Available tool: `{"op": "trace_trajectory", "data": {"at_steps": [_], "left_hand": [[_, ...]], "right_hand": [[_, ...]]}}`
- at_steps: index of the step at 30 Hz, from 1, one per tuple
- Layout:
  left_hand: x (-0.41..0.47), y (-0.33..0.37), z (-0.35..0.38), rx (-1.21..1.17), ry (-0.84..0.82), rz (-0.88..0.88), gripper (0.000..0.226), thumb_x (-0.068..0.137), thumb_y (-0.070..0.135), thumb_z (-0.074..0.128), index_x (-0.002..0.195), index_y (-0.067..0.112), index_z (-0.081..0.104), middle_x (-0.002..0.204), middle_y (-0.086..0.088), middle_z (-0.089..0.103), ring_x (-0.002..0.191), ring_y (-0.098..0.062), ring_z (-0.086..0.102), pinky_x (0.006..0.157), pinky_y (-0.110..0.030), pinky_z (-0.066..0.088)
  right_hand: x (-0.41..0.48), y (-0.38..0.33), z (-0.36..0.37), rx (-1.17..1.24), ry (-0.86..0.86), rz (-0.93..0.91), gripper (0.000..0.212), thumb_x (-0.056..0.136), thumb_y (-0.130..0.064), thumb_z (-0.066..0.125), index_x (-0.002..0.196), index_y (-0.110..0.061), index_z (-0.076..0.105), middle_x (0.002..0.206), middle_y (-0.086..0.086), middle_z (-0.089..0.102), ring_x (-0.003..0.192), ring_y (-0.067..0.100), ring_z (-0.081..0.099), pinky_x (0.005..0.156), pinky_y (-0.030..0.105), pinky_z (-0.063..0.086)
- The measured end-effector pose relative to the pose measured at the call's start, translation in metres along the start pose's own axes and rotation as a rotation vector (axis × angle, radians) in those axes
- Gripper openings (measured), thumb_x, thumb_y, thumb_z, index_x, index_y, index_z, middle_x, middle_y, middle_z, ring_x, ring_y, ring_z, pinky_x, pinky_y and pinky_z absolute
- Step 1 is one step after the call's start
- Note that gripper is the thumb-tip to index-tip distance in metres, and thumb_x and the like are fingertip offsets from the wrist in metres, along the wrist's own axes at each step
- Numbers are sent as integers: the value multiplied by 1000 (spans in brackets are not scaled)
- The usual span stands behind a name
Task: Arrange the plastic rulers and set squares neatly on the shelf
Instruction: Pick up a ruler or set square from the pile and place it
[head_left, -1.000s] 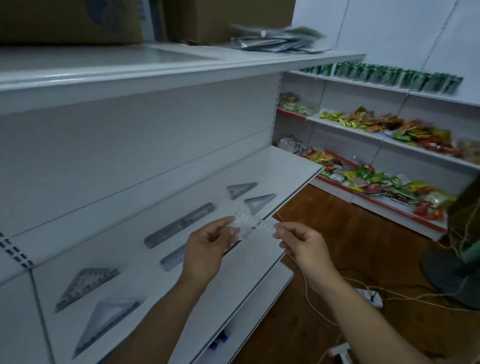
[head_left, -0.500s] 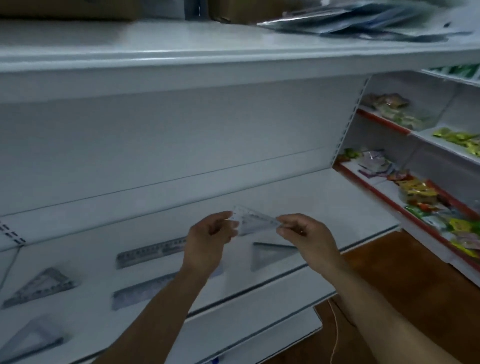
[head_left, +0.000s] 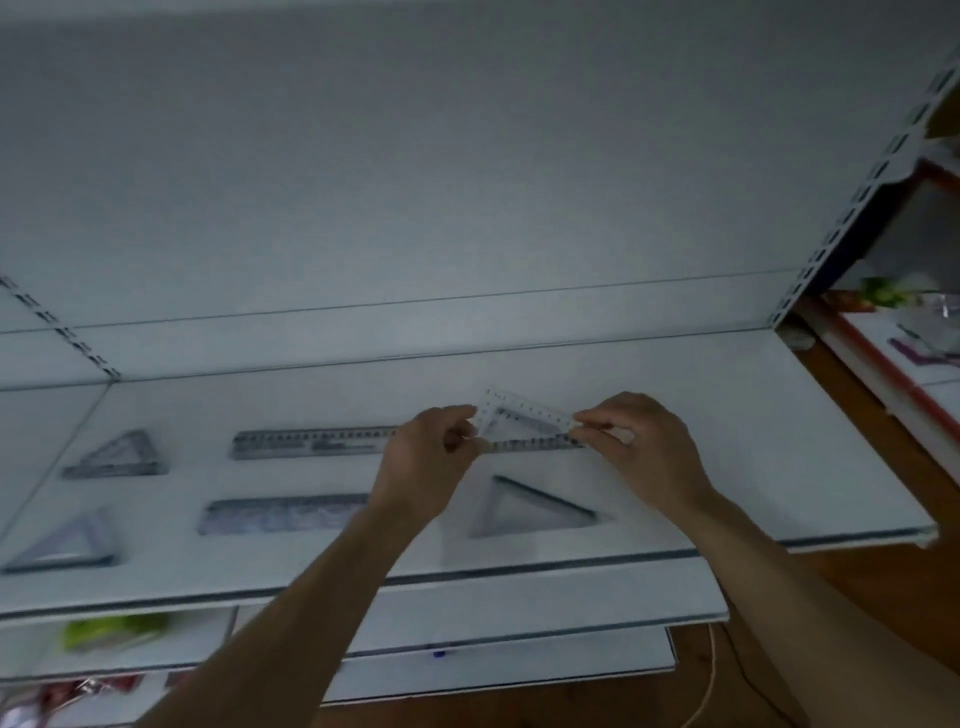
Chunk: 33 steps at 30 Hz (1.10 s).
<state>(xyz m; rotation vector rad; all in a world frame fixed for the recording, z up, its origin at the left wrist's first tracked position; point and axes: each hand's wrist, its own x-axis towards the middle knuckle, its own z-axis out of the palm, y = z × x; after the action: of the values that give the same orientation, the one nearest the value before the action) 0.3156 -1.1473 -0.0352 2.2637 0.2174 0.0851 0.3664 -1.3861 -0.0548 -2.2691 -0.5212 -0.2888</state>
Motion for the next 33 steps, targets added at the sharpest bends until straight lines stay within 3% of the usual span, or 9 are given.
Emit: {"op": "trace_trajectory", "data": {"at_steps": [4, 6, 11, 18, 21, 27, 33], "left_hand": [[3, 0, 5, 126, 24, -25, 33, 86, 38, 67, 116, 23, 67, 95, 11, 69, 88, -6, 62, 81, -21, 48], [5, -3, 7, 172, 18, -33, 33, 86, 41, 66, 114, 25, 67, 96, 10, 68, 87, -7, 62, 80, -24, 49], [4, -9, 7, 222, 21, -42, 32, 86, 45, 65, 111, 26, 67, 92, 12, 61, 79, -3, 55, 70, -18, 39], [5, -12, 7, 263, -8, -49, 33, 88, 44, 62, 115, 25, 67, 103, 5, 62, 89, -10, 54, 76, -22, 39], [6, -14, 7, 252, -19, -51, 33, 87, 44, 64, 114, 26, 67, 100, 6, 62, 87, -9, 55, 74, -21, 39], [7, -16, 6, 224, -36, -28, 30, 85, 37, 68, 113, 25, 69, 96, 9, 63, 85, -7, 56, 72, -18, 39], [6, -18, 6, 226, -10, -26, 26, 87, 36, 66, 110, 26, 71, 96, 9, 62, 91, -9, 57, 75, -17, 36]], "right_hand": [[2, 17, 6, -38, -8, -12, 17, 79, -33, 73, 89, -20, 77, 91, -10, 66, 87, -1, 48, 79, 3, 35], [2, 20, 9, -23, -14, -11, 16, 79, -29, 73, 89, -18, 77, 93, -8, 67, 90, 0, 48, 82, 1, 34], [3, 24, 12, -29, -48, -36, 16, 80, -31, 73, 91, -20, 77, 97, -9, 67, 93, 2, 49, 85, 2, 33], [4, 27, 15, -117, -78, -82, 25, 80, -42, 64, 90, -23, 78, 95, -9, 70, 87, 16, 60, 80, 30, 49], [4, 27, 16, -130, -91, -78, 27, 80, -43, 64, 90, -22, 77, 95, -9, 70, 88, 16, 59, 82, 29, 47], [5, 29, 16, -109, -96, -76, 21, 78, -35, 74, 91, -18, 77, 96, -7, 70, 88, 16, 59, 83, 16, 38], [5, 28, 16, -111, -100, -80, 17, 79, -31, 75, 91, -20, 77, 96, -6, 69, 88, 15, 58, 84, 22, 40]]}}
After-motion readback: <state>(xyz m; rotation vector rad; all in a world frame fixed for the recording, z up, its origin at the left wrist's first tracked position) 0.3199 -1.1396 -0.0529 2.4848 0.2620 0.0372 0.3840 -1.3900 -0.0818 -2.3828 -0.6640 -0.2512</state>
